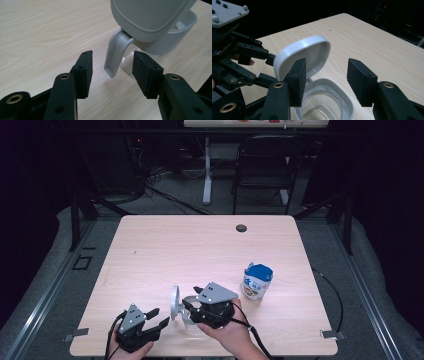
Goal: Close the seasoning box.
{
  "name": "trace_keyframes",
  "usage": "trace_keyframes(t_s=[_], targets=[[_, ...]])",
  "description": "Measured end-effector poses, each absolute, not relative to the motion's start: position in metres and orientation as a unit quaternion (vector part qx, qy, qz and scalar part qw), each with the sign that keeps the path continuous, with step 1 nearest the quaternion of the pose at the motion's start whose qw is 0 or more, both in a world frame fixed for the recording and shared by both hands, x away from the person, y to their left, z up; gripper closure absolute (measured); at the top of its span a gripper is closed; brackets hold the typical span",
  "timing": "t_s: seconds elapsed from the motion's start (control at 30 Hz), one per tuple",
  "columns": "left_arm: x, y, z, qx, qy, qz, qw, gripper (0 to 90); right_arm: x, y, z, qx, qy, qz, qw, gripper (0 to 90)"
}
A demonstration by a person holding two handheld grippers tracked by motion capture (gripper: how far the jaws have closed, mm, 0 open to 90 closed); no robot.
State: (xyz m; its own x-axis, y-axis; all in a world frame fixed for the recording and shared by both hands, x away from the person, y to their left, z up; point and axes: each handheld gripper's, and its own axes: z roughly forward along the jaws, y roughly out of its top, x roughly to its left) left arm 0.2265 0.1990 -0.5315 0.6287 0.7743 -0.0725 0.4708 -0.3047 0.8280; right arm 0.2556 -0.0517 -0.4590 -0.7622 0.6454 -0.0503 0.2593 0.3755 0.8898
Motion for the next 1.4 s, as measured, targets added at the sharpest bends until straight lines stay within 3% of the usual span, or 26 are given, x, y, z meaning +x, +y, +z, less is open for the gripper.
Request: trace_keyframes(t_s=[1.03,1.17,1.4], targets=[[0.248,0.175,-0.545,0.800,0.390,0.172,0.422,52.6,0.245,-0.077,-0.464,0.297,0.790,0.493,0.212,48.2],[0.250,0.171,-0.547,0.804,0.384,0.178,0.417,61.8,0.242,-0.088,-0.467,0.304,0.785,0.495,0.212,48.0],[0.253,0.169,-0.548,0.807,0.379,0.183,0.415,70.2,0.238,-0.102,-0.471,0.319,0.779,0.497,0.213,48.0]])
